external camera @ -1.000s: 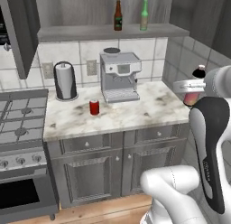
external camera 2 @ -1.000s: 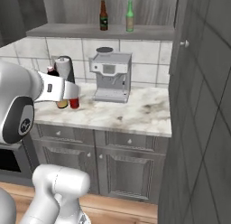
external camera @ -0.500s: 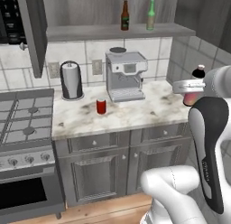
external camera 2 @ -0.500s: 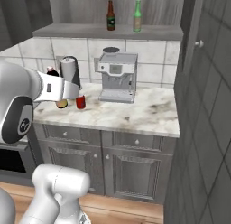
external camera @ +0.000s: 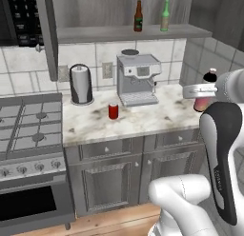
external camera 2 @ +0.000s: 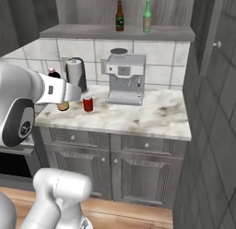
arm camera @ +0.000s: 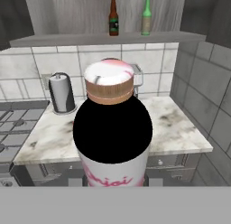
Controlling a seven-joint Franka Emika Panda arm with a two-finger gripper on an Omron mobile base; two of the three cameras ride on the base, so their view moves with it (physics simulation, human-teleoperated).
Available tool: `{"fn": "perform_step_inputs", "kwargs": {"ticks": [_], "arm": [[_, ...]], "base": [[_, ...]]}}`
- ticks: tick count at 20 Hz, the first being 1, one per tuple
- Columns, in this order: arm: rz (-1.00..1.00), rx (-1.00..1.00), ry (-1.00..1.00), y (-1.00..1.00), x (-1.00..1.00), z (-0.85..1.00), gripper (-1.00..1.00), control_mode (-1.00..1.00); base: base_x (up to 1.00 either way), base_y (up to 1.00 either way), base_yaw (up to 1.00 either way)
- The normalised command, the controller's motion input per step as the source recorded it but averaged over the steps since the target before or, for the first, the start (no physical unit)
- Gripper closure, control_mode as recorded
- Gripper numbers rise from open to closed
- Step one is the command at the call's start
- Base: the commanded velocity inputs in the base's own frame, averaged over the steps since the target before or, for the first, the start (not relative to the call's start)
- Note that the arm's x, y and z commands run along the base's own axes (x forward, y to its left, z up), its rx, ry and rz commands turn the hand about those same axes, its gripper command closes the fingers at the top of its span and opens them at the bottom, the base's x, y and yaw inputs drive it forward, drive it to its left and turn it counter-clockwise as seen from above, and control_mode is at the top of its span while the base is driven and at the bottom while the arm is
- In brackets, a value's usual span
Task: Sort all alcoholic drinks to one cabinet, and non-alcoholic drinks to the other.
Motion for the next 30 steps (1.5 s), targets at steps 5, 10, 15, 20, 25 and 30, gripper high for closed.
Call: {"fn": "perform_step_inputs", "kwargs": {"ticks": [5, 10, 15, 20, 25, 30], "arm": [[0.00, 0.00, 0.00, 0.00, 0.00, 0.00, 1.00, 1.00], [0.00, 0.00, 0.00, 0.00, 0.00, 0.00, 1.00, 1.00], [0.00, 0.00, 0.00, 0.00, 0.00, 0.00, 1.00, 1.00], [0.00, 0.00, 0.00, 0.00, 0.00, 0.00, 1.00, 1.00], [0.00, 0.00, 0.00, 0.00, 0.00, 0.00, 1.00, 1.00], [0.00, 0.00, 0.00, 0.00, 0.00, 0.00, 1.00, 1.00]], "base": [[-0.24, 0.30, -0.03], [-0.23, 0.32, -0.03], [-0.21, 0.43, -0.02], [-0.12, 0.52, 0.00], [-0.13, 0.51, 0.00], [-0.17, 0.50, 0.00]]}}
